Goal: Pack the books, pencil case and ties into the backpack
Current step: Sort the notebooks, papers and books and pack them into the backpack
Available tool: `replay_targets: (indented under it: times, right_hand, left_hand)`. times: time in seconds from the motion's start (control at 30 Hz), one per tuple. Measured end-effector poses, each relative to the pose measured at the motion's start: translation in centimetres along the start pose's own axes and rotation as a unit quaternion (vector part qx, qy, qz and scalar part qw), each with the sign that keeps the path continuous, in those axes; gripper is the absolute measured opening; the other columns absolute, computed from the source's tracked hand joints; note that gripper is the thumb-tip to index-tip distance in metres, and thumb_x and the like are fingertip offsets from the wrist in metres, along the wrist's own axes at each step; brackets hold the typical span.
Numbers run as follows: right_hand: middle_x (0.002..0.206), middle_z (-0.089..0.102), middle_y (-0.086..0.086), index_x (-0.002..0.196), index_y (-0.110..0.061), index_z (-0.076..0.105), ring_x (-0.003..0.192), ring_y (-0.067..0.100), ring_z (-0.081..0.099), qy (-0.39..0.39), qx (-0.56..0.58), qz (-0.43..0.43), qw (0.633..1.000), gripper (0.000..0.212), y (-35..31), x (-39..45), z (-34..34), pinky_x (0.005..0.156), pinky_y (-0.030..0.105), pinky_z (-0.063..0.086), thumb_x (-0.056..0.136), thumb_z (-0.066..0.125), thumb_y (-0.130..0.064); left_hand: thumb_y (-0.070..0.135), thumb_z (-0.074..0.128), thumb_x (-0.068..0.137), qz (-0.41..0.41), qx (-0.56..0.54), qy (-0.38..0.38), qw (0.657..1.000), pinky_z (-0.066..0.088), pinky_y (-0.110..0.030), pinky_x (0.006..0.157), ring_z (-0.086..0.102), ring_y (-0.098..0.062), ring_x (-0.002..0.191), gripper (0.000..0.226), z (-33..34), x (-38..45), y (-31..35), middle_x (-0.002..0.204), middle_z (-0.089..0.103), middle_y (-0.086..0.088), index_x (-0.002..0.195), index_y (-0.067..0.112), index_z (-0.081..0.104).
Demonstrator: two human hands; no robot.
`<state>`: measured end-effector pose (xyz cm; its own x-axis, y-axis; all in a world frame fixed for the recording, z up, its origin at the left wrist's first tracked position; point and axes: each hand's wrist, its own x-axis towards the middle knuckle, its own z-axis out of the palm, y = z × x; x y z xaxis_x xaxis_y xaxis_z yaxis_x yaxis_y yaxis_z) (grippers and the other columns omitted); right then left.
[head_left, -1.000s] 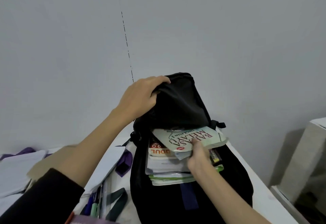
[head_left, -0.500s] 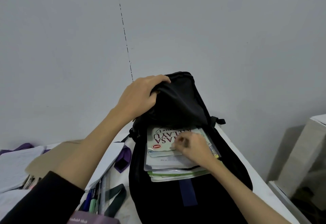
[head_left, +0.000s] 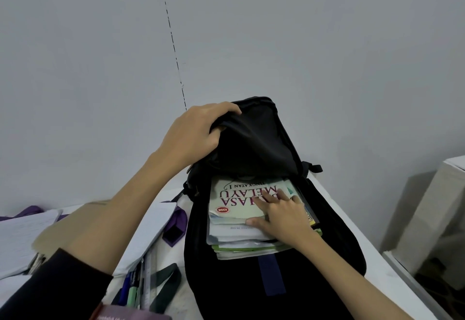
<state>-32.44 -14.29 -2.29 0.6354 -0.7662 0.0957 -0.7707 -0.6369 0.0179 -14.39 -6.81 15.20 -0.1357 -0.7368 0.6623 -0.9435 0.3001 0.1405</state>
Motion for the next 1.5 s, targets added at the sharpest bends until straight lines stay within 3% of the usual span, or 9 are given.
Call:
replay_targets:
  times: [0.2,0.43,0.6,0.87,1.07,1.17,1.23,1.33,1.5]
  right_hand:
    - [0.149,0.036,-0.005,0.143,-0.035,0.034,0.136,0.029,0.032,-0.026,-0.017,0.006,1.0,0.074,0.6,2.1,-1.2,0.104,0.045,0.034,0.082,0.03,-0.077]
    - [0.152,0.032,-0.007,0.142,-0.032,0.039,0.143,0.022,0.021,-0.014,0.048,-0.004,0.999,0.07,1.7,1.5,-1.1,0.112,0.041,0.023,0.083,0.042,-0.071]
    - [0.129,0.058,-0.012,0.117,-0.029,0.066,0.125,0.014,0.043,0.085,0.05,-0.022,0.995,0.039,1.9,0.8,-0.7,0.108,0.026,0.02,0.089,0.052,-0.052]
    - [0.125,0.061,-0.014,0.118,-0.029,0.065,0.121,0.013,0.047,0.134,0.087,0.001,0.987,0.037,2.0,0.8,-0.2,0.107,0.029,0.022,0.087,0.058,-0.048]
    - [0.084,0.073,-0.002,0.087,-0.014,0.074,0.081,0.016,0.066,0.271,0.225,-0.024,0.936,0.024,-0.4,0.1,-2.2,0.068,0.024,0.044,0.083,0.068,-0.036]
    - [0.075,0.07,-0.003,0.084,-0.012,0.073,0.066,0.012,0.065,0.433,0.259,-0.094,0.858,0.017,-3.3,-0.2,-3.9,0.059,0.024,0.05,0.084,0.064,-0.027]
    - [0.077,0.07,-0.002,0.087,-0.01,0.073,0.068,0.013,0.065,0.468,0.281,-0.136,0.827,0.013,-5.5,-0.2,-4.4,0.061,0.025,0.051,0.085,0.064,-0.019]
    - [0.075,0.07,-0.001,0.087,-0.007,0.073,0.063,0.014,0.062,0.484,0.295,-0.169,0.806,0.009,-8.9,-0.2,-4.1,0.056,0.028,0.051,0.085,0.065,-0.011]
    - [0.061,0.065,-0.001,0.077,-0.009,0.073,0.051,0.016,0.057,0.491,0.301,-0.205,0.792,0.006,-15.7,0.6,-3.2,0.043,0.03,0.046,0.078,0.067,-0.008]
  left_hand:
    - [0.006,0.045,0.076,0.001,0.004,-0.006,1.0,0.051,-0.041,0.083,0.062,-0.019,0.099,0.049,-0.3,-0.7,-0.2,0.114,0.065,0.011,0.118,0.029,0.058]
    - [0.002,0.049,0.079,-0.003,-0.008,-0.004,1.0,0.051,-0.041,0.081,0.061,-0.017,0.095,0.048,-0.2,-1.4,-0.5,0.113,0.065,0.01,0.118,0.028,0.058]
    - [0.001,0.049,0.078,-0.002,-0.019,0.004,1.0,0.05,-0.039,0.083,0.061,-0.016,0.097,0.048,0.0,-0.8,-0.6,0.112,0.066,0.011,0.117,0.027,0.06]
    - [-0.001,0.049,0.078,-0.029,-0.055,0.018,0.998,0.049,-0.034,0.082,0.057,-0.008,0.087,0.048,1.0,-0.3,-0.2,0.107,0.066,0.012,0.115,0.027,0.061]
    - [0.006,0.055,0.081,-0.088,-0.069,-0.028,0.993,0.049,-0.036,0.084,0.06,-0.015,0.093,0.043,1.4,-3.5,-1.4,0.109,0.066,0.007,0.116,0.03,0.058]
    - [0.011,0.065,0.083,-0.161,-0.125,-0.079,0.976,0.047,-0.029,0.091,0.061,-0.014,0.1,0.039,1.7,-6.5,-3.3,0.109,0.065,0.008,0.115,0.031,0.057]
    - [0.02,0.071,0.083,-0.225,-0.167,-0.123,0.952,0.045,-0.022,0.091,0.06,-0.015,0.104,0.048,2.0,-9.1,-4.5,0.115,0.06,0.007,0.123,0.034,0.05]
    - [0.043,0.066,0.081,-0.344,-0.24,-0.169,0.892,0.054,-0.037,0.081,0.064,-0.024,0.092,0.068,2.0,-13.8,-6.1,0.112,0.056,0.002,0.136,0.043,0.026]
    - [0.038,0.058,0.09,-0.479,-0.261,-0.071,0.835,0.054,-0.029,0.071,0.062,-0.017,0.098,0.058,-0.8,-22.1,-11.1,0.115,0.055,0.002,0.138,0.035,0.026]
